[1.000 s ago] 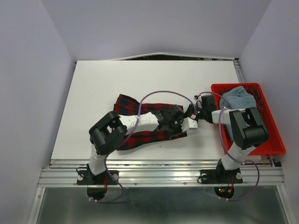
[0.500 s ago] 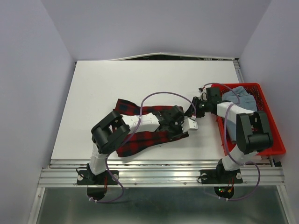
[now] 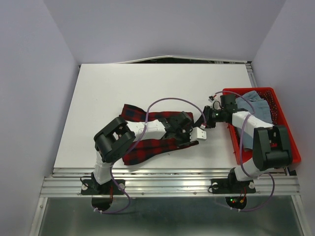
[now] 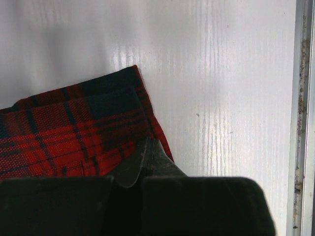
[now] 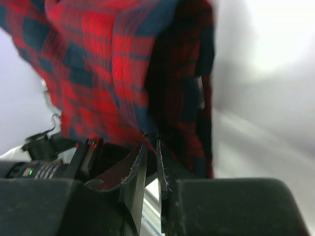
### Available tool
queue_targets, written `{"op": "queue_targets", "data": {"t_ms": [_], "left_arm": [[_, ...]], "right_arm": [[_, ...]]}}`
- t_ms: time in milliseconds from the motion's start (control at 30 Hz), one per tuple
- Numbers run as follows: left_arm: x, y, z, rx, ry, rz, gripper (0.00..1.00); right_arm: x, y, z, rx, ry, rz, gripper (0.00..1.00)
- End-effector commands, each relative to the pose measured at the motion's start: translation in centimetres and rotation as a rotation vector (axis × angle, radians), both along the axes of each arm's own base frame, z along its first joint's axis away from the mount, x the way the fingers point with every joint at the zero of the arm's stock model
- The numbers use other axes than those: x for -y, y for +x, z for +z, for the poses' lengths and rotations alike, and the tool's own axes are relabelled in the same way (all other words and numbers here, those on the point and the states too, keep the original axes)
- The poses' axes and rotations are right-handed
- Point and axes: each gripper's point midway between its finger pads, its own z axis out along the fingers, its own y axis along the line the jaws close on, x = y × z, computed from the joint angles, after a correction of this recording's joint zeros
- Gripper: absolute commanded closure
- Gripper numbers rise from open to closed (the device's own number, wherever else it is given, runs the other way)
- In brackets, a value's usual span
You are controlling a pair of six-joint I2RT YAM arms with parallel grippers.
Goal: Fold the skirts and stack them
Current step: Fold the skirt
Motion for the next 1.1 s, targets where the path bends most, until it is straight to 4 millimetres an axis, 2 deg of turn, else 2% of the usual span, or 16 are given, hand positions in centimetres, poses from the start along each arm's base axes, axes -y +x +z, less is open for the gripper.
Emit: {"op": "queue_targets", "data": {"t_ms": [0,367,533,700,800,833,867,1067], "left_arm": [[-1.7,-1.0,-0.2,-0.024,0.037,-0.032,0.98],[-1.5,-0.5,0.1,-0.016,0.034,-0.029,0.99],[-1.5,-0.3,0.2,-0.019,0.035,-0.027,0.99],[-1.7,-0.3,0.0,-0.023,0.037,-0.027,0.99],[-1.6,-0.3,0.0,-0.027,0.034,-0.029,0.99],[-1.6,-0.4,0.0,-0.03,0.033,-0.03,0.99],[-1.6,-0.4,0.0,-0.03,0.032,-0.029,0.99],[-1.6,-0.1,0.1,-0.023,0.034,-0.022,0.99]], "right_arm": [[-1.7,-1.2,3.0,0.061,0.156,0.057,0.81],[-1.8,-1.7,3.5,0.048,0.176,0.038,0.88],[-1.2,-1.3,2.8,0.032,0.131,-0.006,0.9],[-1.3,-1.0,4.1,0.059,0.147,-0.038,0.91],[-1.4,-1.2,2.7,0.014,0.161,-0.035,0.92],[-1.5,-1.2,1.5,-0.014,0.165,-0.038,0.92],[-1.8,-1.3,1.2,-0.018,0.184,-0.019,0.92],[-2.4,-0.6,-2.0,-0.04,0.169,0.028,0.91]]}}
